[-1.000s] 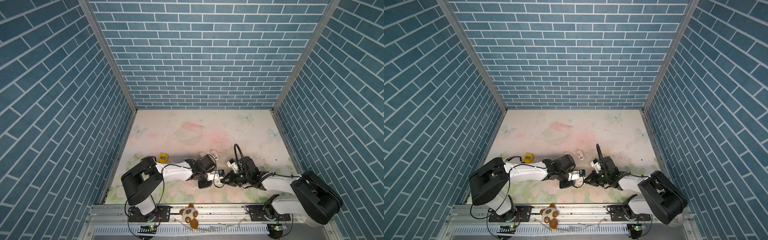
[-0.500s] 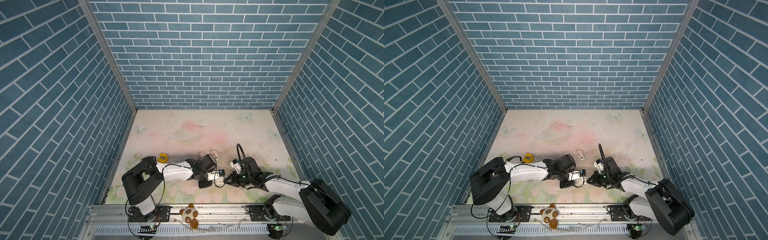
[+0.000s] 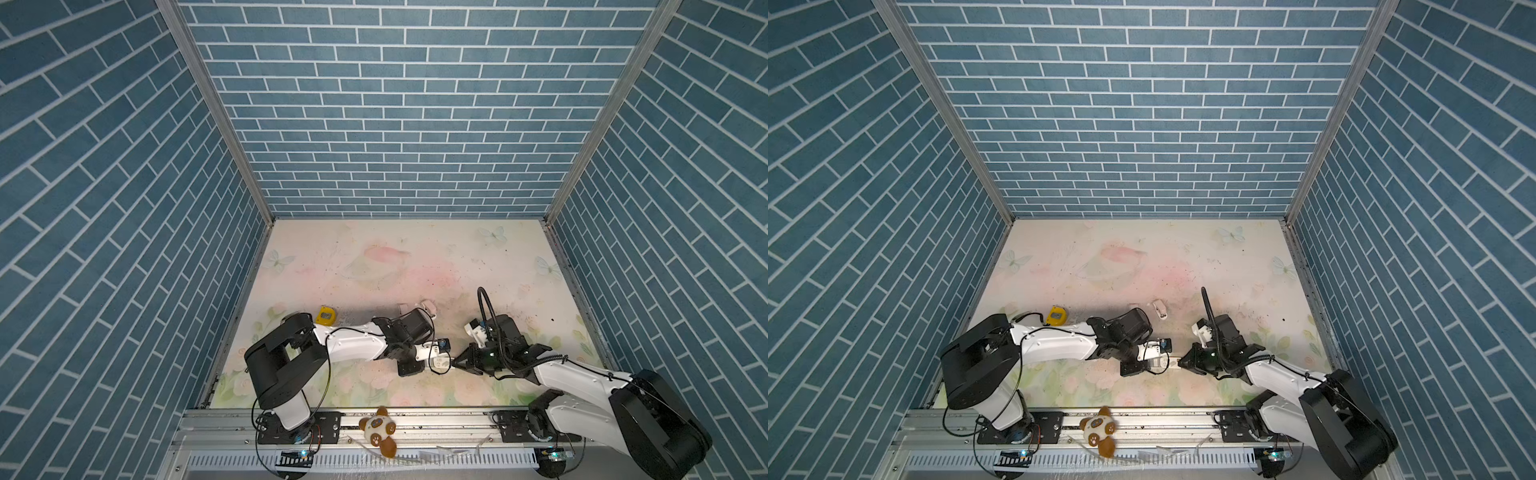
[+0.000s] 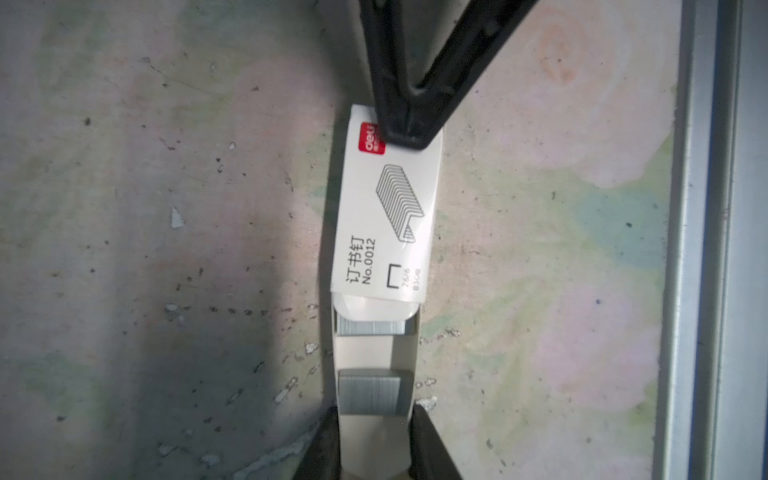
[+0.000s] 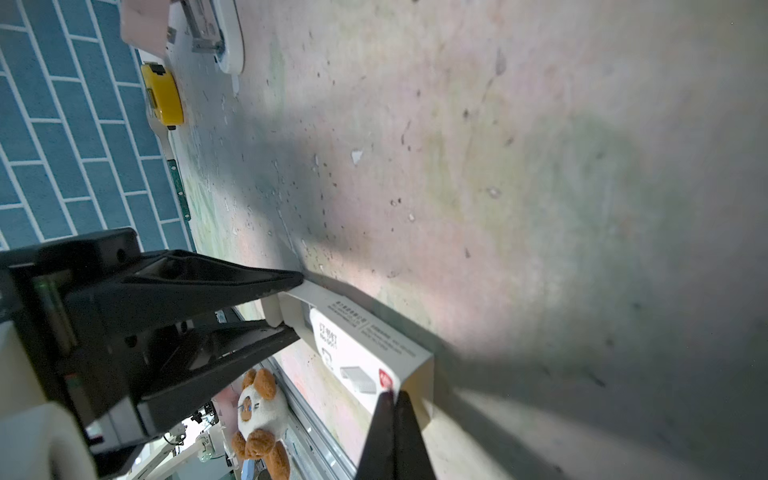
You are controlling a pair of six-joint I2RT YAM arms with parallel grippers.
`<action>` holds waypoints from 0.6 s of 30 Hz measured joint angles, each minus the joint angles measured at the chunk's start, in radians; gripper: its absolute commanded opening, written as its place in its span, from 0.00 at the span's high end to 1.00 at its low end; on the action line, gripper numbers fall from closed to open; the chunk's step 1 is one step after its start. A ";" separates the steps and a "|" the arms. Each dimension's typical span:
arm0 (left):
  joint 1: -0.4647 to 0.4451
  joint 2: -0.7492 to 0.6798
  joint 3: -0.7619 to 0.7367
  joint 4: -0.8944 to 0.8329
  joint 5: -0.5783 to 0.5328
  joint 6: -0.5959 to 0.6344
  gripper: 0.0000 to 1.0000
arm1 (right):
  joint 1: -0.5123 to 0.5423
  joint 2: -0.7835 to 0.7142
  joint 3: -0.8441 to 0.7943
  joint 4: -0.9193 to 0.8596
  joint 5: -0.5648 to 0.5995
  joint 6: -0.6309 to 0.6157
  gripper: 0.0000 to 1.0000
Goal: Load the staples into the stapler
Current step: 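Slide the box lid away from the right gripper with the left gripper, then lift the left gripper off the lid while the right gripper holds the tray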
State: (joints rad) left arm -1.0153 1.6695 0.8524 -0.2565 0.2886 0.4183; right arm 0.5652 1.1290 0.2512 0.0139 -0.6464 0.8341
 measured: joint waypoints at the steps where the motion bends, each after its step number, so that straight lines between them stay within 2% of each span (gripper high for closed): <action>1: 0.000 0.001 0.000 0.000 0.000 0.000 0.73 | -0.003 -0.007 0.000 -0.009 0.004 -0.003 1.00; 10: 0.000 0.003 0.002 0.000 -0.001 -0.003 0.71 | -0.023 -0.059 0.000 -0.084 0.031 -0.024 0.97; 18: 0.000 0.005 0.006 -0.001 -0.004 -0.005 0.58 | -0.030 -0.064 0.000 -0.096 0.035 -0.032 0.86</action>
State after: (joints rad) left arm -1.0153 1.6749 0.8585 -0.2577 0.2848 0.4137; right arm 0.5354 1.0649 0.2512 -0.0818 -0.6113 0.8024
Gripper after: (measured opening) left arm 0.390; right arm 0.118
